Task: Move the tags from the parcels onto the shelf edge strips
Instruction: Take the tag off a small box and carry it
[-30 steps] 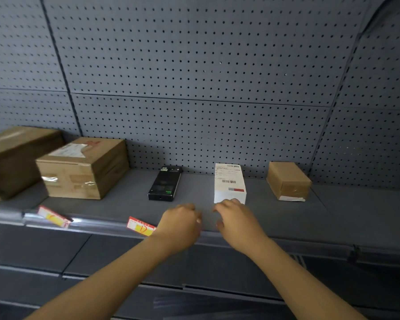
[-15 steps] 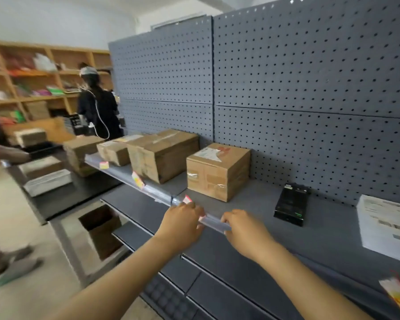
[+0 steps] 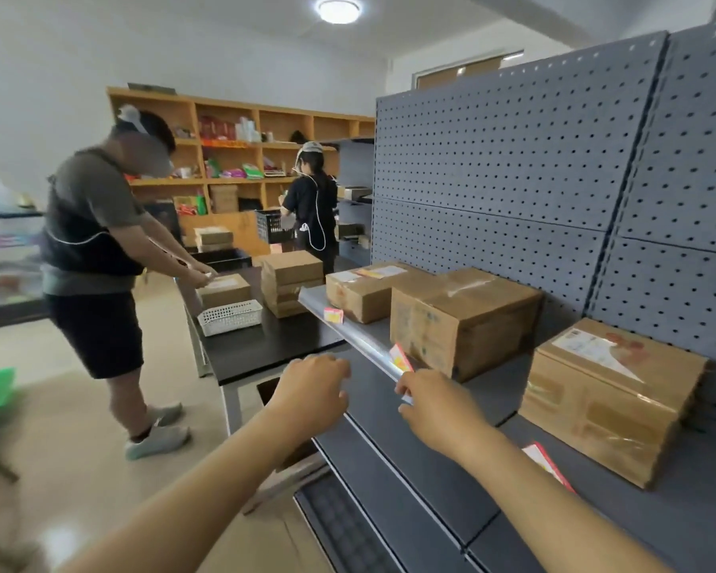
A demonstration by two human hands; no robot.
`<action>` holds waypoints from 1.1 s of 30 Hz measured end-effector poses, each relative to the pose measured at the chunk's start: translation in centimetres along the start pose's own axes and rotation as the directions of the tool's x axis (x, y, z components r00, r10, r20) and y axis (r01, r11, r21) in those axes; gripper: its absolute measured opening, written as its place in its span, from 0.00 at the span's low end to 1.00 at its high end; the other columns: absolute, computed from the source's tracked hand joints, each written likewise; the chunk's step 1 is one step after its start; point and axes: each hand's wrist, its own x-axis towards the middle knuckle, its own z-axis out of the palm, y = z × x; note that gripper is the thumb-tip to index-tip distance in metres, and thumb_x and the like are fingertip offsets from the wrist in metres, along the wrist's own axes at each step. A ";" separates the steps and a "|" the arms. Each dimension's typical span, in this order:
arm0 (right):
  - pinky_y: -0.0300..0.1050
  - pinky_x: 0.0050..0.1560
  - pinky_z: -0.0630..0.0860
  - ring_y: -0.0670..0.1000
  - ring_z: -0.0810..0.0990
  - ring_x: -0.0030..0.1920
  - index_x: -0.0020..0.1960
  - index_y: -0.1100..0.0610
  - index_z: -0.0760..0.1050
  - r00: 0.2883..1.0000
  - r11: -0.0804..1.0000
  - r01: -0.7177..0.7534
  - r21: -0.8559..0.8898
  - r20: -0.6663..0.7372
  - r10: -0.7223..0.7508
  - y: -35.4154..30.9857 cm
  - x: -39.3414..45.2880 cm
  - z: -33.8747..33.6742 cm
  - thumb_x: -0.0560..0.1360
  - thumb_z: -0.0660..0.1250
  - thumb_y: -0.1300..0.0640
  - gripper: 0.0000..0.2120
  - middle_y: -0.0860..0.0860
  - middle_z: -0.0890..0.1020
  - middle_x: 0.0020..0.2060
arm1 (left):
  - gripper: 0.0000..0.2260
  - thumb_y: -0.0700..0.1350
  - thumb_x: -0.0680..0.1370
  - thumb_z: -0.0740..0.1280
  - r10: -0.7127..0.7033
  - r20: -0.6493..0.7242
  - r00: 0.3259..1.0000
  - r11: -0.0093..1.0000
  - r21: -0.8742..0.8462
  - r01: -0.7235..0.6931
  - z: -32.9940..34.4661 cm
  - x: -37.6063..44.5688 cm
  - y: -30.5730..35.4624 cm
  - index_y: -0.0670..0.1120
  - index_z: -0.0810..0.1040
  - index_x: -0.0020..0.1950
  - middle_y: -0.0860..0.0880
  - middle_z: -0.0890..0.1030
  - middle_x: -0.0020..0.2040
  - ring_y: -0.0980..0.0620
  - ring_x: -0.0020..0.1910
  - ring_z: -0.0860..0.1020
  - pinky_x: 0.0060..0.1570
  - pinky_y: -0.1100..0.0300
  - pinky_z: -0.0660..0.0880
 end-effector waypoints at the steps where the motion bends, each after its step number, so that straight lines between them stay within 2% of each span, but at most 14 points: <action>1: 0.46 0.55 0.73 0.55 0.76 0.60 0.61 0.51 0.74 1.000 1.000 0.006 -0.002 0.012 -0.006 -0.3 1.6 0.4 0.79 0.61 0.55 0.12 0.53 0.77 0.60 | 0.15 0.49 0.76 0.63 -0.011 -0.002 1.000 1.000 0.005 0.011 0.3 0.8 -1.0 0.51 0.75 0.62 0.49 0.78 0.60 0.48 0.58 0.77 0.56 0.53 0.72; 6: 0.42 0.48 0.71 0.54 0.77 0.57 0.60 0.51 0.74 0.998 0.998 0.058 -0.001 0.011 -0.058 -1.2 9.9 1.9 0.77 0.62 0.54 0.12 0.51 0.77 0.58 | 0.14 0.49 0.77 0.63 -0.070 0.009 0.998 0.998 -0.002 0.070 1.6 5.2 -5.4 0.50 0.75 0.63 0.49 0.78 0.58 0.48 0.56 0.77 0.55 0.54 0.74; 9: 0.43 0.48 0.71 0.53 0.77 0.55 0.60 0.50 0.74 0.996 0.996 0.082 0.027 0.014 -0.083 -2.0 14.5 2.5 0.77 0.63 0.54 0.12 0.50 0.77 0.57 | 0.13 0.49 0.77 0.63 -0.109 0.020 0.994 0.994 0.000 0.109 1.9 7.8 -8.1 0.50 0.75 0.61 0.49 0.78 0.55 0.48 0.53 0.77 0.53 0.53 0.75; 12: 0.41 0.43 0.70 0.51 0.77 0.49 0.58 0.49 0.75 0.996 0.993 0.094 0.067 0.004 -0.094 -3.1 18.4 3.2 0.77 0.65 0.54 0.10 0.50 0.79 0.56 | 0.11 0.49 0.77 0.64 -0.131 0.020 0.991 0.991 0.008 0.131 2.0 10.3 -10.8 0.49 0.76 0.58 0.49 0.78 0.53 0.48 0.51 0.77 0.51 0.52 0.77; 15: 0.44 0.45 0.75 0.52 0.79 0.49 0.57 0.48 0.75 0.997 0.994 0.074 0.086 0.021 -0.076 -4.2 22.0 4.1 0.78 0.64 0.55 0.09 0.51 0.80 0.54 | 0.11 0.49 0.77 0.65 -0.130 0.017 0.991 0.992 0.003 0.130 2.2 13.1 -13.5 0.49 0.76 0.58 0.49 0.78 0.52 0.49 0.49 0.78 0.50 0.53 0.77; 18: 0.47 0.50 0.77 0.53 0.79 0.50 0.57 0.48 0.75 0.996 0.994 0.060 0.088 0.060 -0.066 -4.8 25.9 5.2 0.78 0.63 0.55 0.09 0.51 0.80 0.53 | 0.11 0.50 0.77 0.65 -0.109 0.025 0.994 0.994 -0.007 0.109 3.3 16.3 -16.4 0.50 0.75 0.58 0.50 0.78 0.53 0.49 0.50 0.77 0.48 0.57 0.74; 21: 0.46 0.52 0.76 0.52 0.79 0.52 0.61 0.49 0.74 0.997 0.996 0.032 0.087 0.063 -0.037 -5.3 30.0 5.9 0.78 0.62 0.54 0.12 0.50 0.81 0.55 | 0.12 0.50 0.77 0.64 -0.072 0.055 0.996 0.997 -0.028 0.073 4.3 20.0 -19.4 0.50 0.75 0.59 0.50 0.78 0.55 0.50 0.52 0.77 0.49 0.58 0.72; 24: 0.43 0.46 0.72 0.51 0.77 0.46 0.58 0.53 0.76 0.998 0.997 -0.034 0.073 0.048 0.031 -6.1 34.2 6.2 0.79 0.61 0.56 0.10 0.52 0.82 0.51 | 0.12 0.50 0.78 0.63 -0.007 0.049 0.999 0.999 -0.036 0.008 4.7 24.0 -22.4 0.50 0.76 0.60 0.50 0.78 0.57 0.49 0.55 0.77 0.53 0.55 0.74; 26: 0.43 0.45 0.73 0.53 0.78 0.46 0.55 0.55 0.77 0.995 0.994 -0.093 0.053 0.051 0.091 -6.4 36.8 6.3 0.79 0.60 0.57 0.09 0.53 0.81 0.48 | 0.13 0.50 0.78 0.63 0.031 0.021 0.999 0.998 -0.046 -0.030 4.9 26.6 -24.3 0.51 0.75 0.62 0.50 0.77 0.60 0.49 0.57 0.76 0.54 0.56 0.72; 29: 0.46 0.54 0.77 0.54 0.79 0.52 0.58 0.56 0.77 0.985 0.985 -0.172 0.016 0.039 0.171 -6.1 40.0 6.4 0.79 0.58 0.59 0.12 0.54 0.82 0.54 | 0.14 0.51 0.78 0.63 0.087 -0.021 0.996 0.993 -0.079 -0.088 5.4 30.2 -26.2 0.53 0.74 0.63 0.52 0.77 0.61 0.50 0.59 0.76 0.56 0.58 0.71; 33: 0.43 0.51 0.73 0.53 0.79 0.55 0.61 0.52 0.76 0.968 0.968 -0.250 0.022 0.011 0.249 -4.5 42.8 7.0 0.78 0.61 0.59 0.13 0.52 0.81 0.58 | 0.13 0.51 0.78 0.64 0.163 -0.031 0.986 0.975 -0.149 -0.166 7.1 34.3 -27.0 0.54 0.74 0.62 0.54 0.77 0.61 0.52 0.58 0.77 0.55 0.59 0.72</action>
